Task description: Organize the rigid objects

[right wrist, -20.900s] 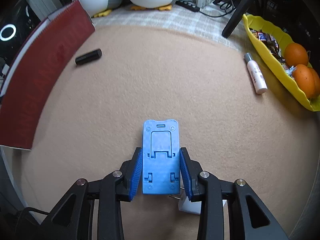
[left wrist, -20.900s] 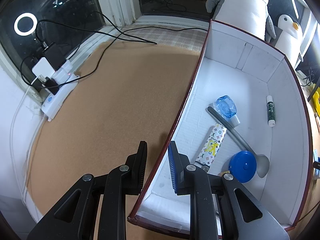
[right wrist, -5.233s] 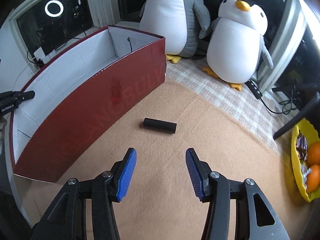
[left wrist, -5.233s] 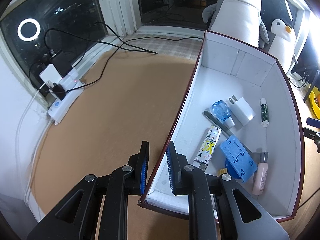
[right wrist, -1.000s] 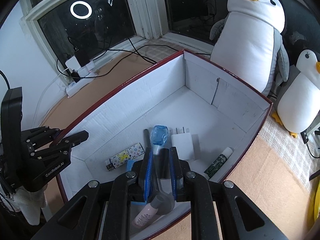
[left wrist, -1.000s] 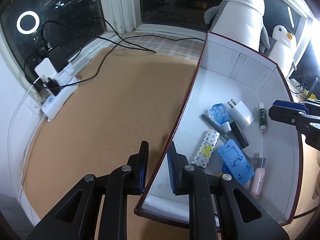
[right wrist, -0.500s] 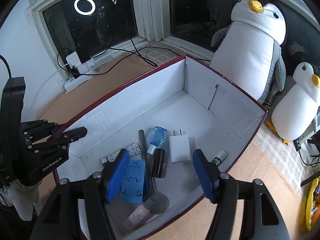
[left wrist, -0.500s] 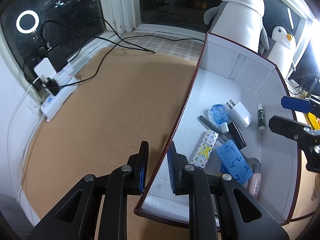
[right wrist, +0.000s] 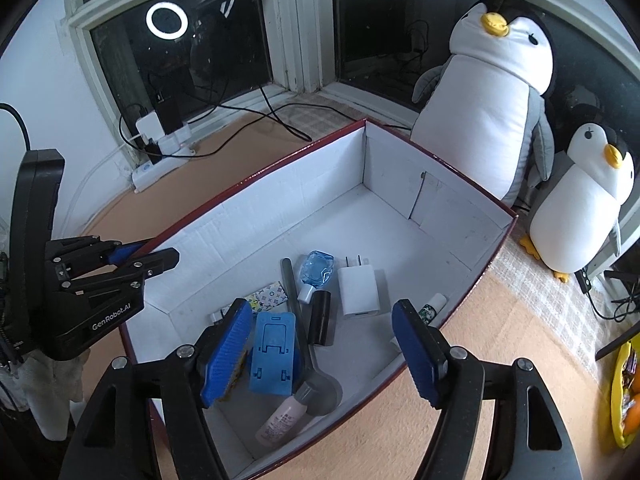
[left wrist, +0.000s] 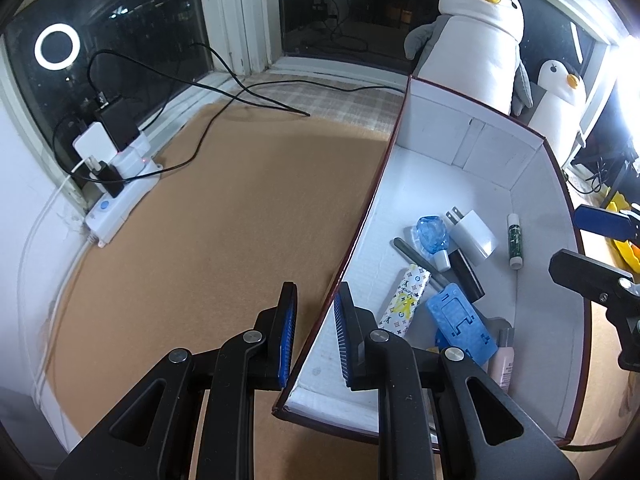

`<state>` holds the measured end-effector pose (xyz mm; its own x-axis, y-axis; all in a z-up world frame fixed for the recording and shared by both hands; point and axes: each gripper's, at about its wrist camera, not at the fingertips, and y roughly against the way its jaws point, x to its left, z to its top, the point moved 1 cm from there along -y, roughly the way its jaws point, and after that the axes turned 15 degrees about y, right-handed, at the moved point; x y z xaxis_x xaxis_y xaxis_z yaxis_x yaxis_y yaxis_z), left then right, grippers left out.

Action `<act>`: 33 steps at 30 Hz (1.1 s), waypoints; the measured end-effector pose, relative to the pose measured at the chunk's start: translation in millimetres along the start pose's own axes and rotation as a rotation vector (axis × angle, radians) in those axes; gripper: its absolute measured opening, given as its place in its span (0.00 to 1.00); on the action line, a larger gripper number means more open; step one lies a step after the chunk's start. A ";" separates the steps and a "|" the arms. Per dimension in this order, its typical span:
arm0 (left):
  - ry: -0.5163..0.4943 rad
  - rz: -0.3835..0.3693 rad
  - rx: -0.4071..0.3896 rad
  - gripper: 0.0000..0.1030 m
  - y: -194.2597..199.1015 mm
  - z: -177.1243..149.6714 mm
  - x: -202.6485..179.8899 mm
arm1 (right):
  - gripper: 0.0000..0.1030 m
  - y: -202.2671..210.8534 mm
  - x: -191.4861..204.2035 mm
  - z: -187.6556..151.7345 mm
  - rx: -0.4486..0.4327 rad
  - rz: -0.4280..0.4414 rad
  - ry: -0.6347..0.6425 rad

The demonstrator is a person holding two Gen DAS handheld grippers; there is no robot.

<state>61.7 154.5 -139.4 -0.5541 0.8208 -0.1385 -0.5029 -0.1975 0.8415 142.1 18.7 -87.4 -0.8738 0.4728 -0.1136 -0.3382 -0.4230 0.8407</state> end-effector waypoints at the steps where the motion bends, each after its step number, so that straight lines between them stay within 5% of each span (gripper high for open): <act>1: 0.001 -0.003 -0.002 0.17 1.5 0.4 -0.3 | 0.67 2.7 0.6 -0.6 -0.006 -0.002 -0.004; 21: -0.028 -0.056 -0.103 0.53 60.1 -3.6 -14.2 | 0.71 71.0 10.4 -26.6 -0.102 -0.121 -0.066; 33: -0.060 -0.124 -0.117 0.64 101.2 -28.1 -29.8 | 0.80 121.8 11.9 -64.4 -0.147 -0.212 -0.197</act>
<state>8.7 95.0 -64.8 -0.4443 0.8725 -0.2032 -0.6405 -0.1508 0.7530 68.1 -77.0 -20.4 -0.6988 0.6969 -0.1614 -0.5651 -0.3994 0.7219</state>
